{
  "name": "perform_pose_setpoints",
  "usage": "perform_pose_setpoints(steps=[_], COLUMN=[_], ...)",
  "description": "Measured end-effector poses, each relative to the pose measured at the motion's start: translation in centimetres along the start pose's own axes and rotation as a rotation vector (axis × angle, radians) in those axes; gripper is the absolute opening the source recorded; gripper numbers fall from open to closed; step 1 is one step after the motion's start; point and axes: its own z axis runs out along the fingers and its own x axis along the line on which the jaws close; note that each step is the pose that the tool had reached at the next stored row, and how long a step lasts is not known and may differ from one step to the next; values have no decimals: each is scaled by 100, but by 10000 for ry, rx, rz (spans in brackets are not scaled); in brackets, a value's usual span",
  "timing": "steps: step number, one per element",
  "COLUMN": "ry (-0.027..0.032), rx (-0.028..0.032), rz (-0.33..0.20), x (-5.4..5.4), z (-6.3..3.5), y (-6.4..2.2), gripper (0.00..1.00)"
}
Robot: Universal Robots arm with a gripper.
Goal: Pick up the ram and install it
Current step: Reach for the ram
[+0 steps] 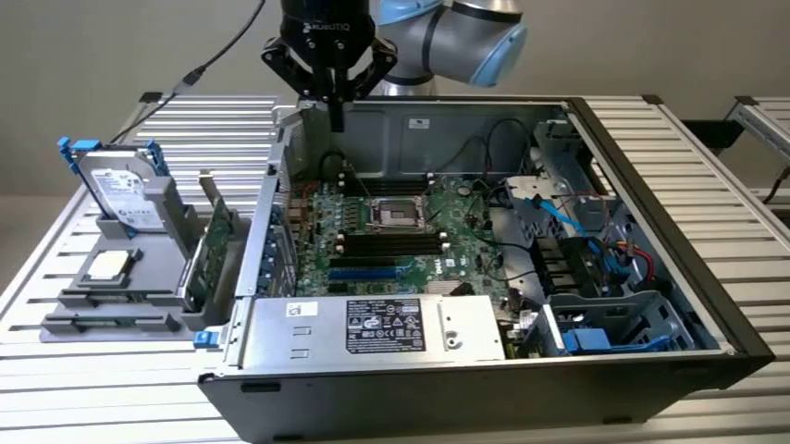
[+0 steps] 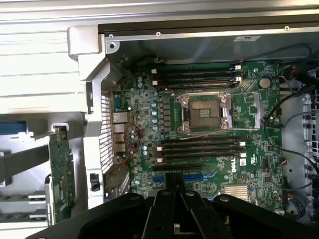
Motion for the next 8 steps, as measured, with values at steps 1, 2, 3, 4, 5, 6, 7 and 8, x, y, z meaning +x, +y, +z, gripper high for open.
perform_pose_setpoints(steps=[1,2,3,4,5,6,7,8], ry=[20,32,37,39,42,45,48,48], rx=[0,0,0,0,-1,0,1,1], rz=[1,2,2,1,2,3,2,1], x=[44,90,135,184,229,274,319,362], z=[1,3,5,7,9,11,12,15], y=[-3,-7,-10,-14,-17,-20,-23,-27], gripper=[11,11,11,11,11,11,11,11])
